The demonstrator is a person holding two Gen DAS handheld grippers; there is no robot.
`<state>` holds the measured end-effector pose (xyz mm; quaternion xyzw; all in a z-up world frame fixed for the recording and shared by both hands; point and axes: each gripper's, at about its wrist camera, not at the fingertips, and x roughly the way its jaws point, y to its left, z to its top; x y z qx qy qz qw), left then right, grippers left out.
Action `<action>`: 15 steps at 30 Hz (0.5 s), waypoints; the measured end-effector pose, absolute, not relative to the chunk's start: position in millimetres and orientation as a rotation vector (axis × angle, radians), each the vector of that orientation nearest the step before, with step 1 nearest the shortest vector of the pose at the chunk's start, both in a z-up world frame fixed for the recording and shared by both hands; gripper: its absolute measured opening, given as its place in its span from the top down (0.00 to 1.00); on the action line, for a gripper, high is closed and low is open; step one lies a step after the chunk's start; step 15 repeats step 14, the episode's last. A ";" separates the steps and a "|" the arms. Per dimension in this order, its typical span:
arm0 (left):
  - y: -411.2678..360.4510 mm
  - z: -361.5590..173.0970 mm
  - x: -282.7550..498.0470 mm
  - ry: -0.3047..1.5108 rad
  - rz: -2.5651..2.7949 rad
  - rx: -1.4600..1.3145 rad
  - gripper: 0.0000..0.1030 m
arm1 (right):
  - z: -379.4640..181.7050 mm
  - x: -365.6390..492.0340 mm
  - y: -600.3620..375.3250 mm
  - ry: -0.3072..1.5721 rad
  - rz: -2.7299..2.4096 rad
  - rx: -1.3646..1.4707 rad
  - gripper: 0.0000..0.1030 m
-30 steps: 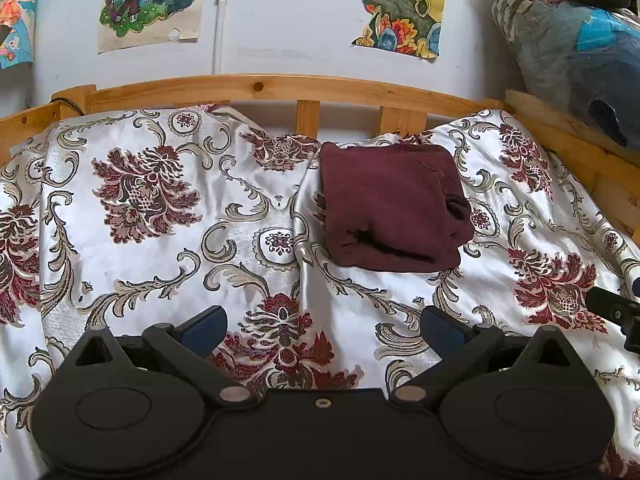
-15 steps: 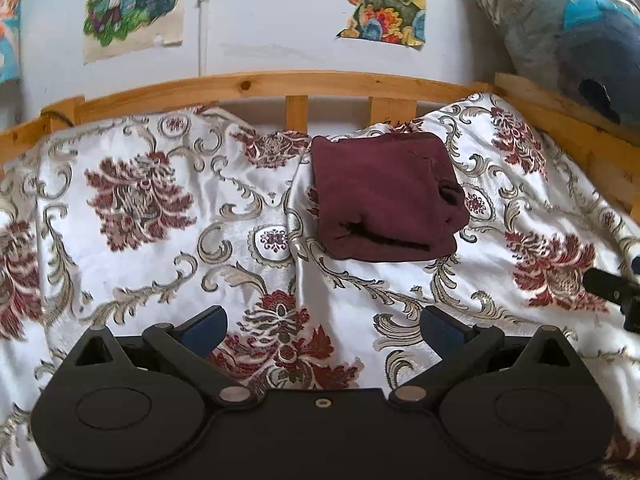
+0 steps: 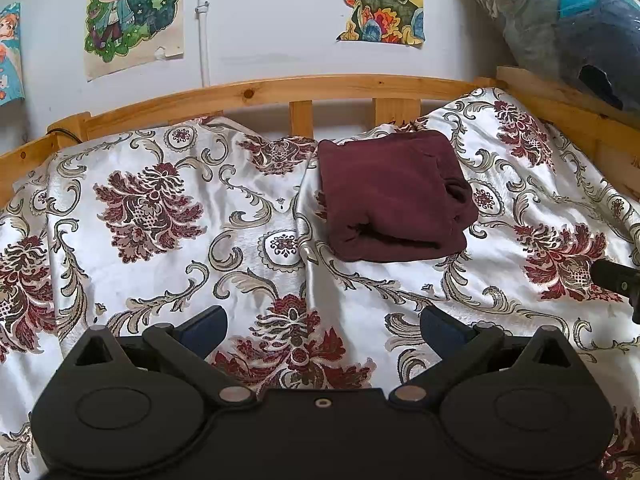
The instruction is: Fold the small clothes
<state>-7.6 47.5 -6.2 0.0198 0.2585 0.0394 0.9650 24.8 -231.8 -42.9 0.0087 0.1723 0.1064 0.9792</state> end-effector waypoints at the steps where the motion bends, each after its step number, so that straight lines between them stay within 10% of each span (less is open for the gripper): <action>1: 47.5 -6.2 -7.6 0.523 0.080 0.040 0.01 | -43.2 24.9 -231.3 0.348 0.215 0.016 0.00; 15: 46.8 -7.6 -8.1 0.527 0.077 0.040 0.01 | -46.1 25.8 -228.7 0.366 0.216 0.023 0.00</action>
